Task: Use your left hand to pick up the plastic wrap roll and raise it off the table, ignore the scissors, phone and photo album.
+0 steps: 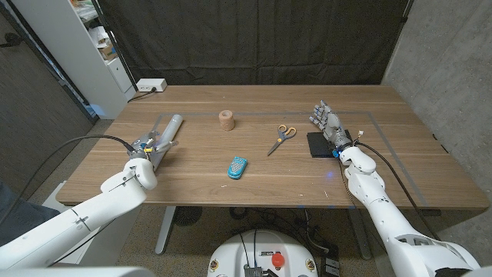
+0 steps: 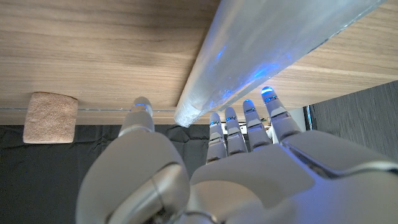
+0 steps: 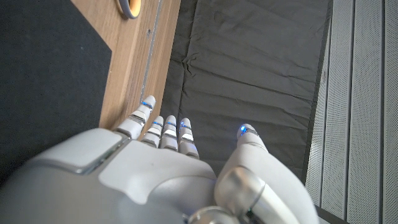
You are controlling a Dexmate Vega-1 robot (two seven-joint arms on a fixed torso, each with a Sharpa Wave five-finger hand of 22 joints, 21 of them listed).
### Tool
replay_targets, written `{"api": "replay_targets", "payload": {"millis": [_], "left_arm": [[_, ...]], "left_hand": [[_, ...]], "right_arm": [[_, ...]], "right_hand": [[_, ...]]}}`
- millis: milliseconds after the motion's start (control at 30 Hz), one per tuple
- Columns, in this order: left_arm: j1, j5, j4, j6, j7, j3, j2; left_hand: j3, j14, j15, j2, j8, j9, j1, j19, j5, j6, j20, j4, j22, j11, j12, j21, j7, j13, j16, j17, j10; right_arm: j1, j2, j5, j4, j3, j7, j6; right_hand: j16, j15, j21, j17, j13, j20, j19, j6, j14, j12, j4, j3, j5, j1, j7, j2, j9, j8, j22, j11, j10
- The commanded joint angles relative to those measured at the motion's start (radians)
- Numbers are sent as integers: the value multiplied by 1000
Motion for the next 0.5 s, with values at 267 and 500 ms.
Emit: {"api": "replay_targets", "payload": {"millis": [267,500], "left_arm": [[45,-64,-13,26,38,-49,-7],[33,-70,-16,52,37,-38,-10]], "left_hand": [[3,21,2,1,0,5,19,22,2,12,-3,1,3,6,6,8,6,6,7,3,9],[2,24,4,1,-2,5,20,28,1,12,-3,3,3,6,6,9,8,7,7,2,11]], "right_arm": [[13,3,-6,46,3,13,4],[25,8,-5,74,4,25,11]], "right_hand": [[6,3,-1,2,3,1,17,8,10,-1,-3,1,-6,5,-4,9,5,6,5,-5,4],[6,3,-2,3,3,1,19,7,12,-1,-4,0,-6,5,-4,9,5,5,5,-4,3]]}}
